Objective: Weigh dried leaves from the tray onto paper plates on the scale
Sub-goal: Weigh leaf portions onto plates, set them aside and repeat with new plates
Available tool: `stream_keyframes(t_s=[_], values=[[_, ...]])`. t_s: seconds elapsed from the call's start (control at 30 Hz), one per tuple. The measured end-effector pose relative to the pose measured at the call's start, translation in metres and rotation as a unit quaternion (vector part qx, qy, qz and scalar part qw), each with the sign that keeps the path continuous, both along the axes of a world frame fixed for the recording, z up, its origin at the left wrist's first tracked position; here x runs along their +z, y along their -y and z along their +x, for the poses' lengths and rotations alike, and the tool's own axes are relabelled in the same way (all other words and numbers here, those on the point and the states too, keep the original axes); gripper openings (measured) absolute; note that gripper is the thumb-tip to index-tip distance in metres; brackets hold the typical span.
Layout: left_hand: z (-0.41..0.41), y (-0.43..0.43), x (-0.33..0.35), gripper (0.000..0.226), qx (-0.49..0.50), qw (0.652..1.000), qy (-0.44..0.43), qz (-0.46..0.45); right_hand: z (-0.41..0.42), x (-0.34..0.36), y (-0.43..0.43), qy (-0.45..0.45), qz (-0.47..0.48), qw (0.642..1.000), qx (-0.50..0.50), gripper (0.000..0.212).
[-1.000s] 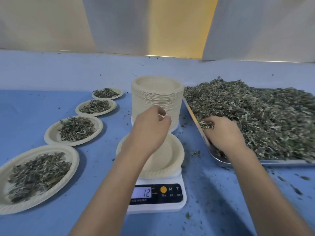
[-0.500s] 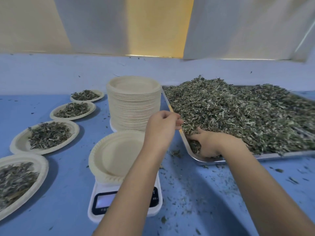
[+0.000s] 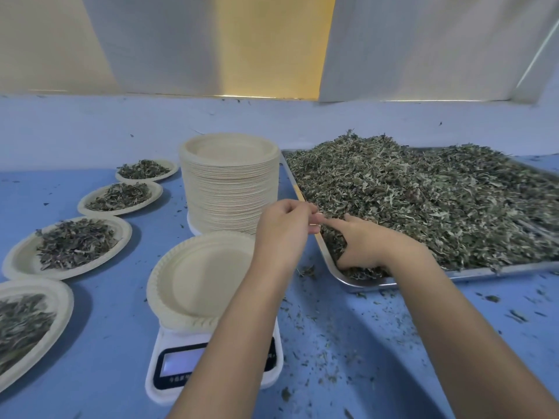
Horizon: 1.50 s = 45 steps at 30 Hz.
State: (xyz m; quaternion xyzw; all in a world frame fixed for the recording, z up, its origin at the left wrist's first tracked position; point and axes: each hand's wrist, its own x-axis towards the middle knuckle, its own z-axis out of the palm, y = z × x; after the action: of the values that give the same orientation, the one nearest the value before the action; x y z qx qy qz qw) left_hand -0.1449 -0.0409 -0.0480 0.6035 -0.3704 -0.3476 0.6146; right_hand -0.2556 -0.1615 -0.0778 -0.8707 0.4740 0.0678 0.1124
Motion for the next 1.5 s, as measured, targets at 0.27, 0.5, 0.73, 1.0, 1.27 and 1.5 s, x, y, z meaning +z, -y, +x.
stream_keyframes(t_s=[0.27,0.5,0.73,1.0,1.27,1.5], values=[[-0.007,-0.001,0.001,0.021,-0.008,0.999,-0.034,0.008,0.008,-0.015,-0.005,-0.02,-0.066,0.997,0.04,0.032],[-0.006,0.007,-0.001,0.018,0.037,0.981,-0.192,0.02,0.006,-0.02,-0.011,0.086,-0.129,0.987,-0.04,0.038],[-0.01,0.027,-0.01,0.036,-0.006,0.949,-0.315,0.01,-0.004,-0.019,-0.007,0.364,-0.084,0.909,-0.184,0.047],[-0.034,0.049,-0.011,0.057,-0.052,0.928,-0.368,0.031,-0.006,-0.008,-0.007,0.581,0.06,0.778,-0.233,0.044],[-0.035,0.041,-0.002,0.056,-0.029,0.92,-0.391,0.019,-0.004,0.009,-0.019,0.631,0.082,0.739,-0.22,0.048],[0.003,0.024,0.002,0.037,0.023,0.922,-0.386,-0.032,0.009,0.026,-0.029,0.697,0.218,0.665,-0.156,0.035]])
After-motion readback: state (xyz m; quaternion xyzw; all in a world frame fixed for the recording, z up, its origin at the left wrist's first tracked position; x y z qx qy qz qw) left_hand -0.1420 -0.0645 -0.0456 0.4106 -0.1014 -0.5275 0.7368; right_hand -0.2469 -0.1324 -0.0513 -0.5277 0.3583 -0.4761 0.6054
